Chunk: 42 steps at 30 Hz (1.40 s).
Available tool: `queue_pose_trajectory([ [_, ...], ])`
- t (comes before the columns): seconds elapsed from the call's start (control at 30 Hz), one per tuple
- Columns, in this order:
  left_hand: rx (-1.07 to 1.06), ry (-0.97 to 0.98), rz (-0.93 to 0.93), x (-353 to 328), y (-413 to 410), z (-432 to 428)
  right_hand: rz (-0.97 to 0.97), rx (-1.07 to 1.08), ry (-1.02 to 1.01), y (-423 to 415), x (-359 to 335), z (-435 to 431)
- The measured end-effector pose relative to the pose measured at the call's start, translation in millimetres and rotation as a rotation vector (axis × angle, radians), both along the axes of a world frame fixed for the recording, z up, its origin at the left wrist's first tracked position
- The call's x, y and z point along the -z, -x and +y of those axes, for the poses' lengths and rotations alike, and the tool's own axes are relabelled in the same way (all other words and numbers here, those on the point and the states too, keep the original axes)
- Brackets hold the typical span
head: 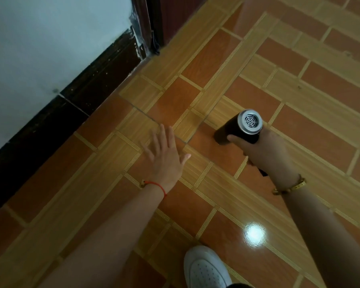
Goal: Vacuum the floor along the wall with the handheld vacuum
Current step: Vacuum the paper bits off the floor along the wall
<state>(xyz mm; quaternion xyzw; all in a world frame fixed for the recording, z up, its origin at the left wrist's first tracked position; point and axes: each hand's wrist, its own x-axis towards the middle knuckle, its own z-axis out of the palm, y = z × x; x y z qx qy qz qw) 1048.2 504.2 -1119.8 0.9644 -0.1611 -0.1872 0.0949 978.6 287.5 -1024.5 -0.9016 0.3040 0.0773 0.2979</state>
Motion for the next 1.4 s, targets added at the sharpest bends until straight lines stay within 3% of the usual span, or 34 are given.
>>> queue_pose_trajectory([
  [0.23,-0.031,-0.011,-0.017,-1.7,-4.4,19.3,-0.043,-0.097,-0.099,-28.2,5.9,8.7],
  [0.37,-0.133,-0.069,-0.002,0.2,-16.0,42.2,-0.156,-0.051,-0.034,-53.5,14.0,22.6],
  [0.63,-0.281,-0.084,0.061,2.4,-36.9,79.0,-0.145,-0.184,-0.012,-108.6,15.0,40.4],
  [1.17,-0.268,-0.160,0.057,4.7,-35.3,76.2,-0.284,-0.238,-0.033,-207.5,32.2,103.5],
  [1.4,-0.251,-0.183,0.041,8.6,-34.6,77.8,-0.265,-0.378,-0.083,-227.3,36.3,126.2],
])
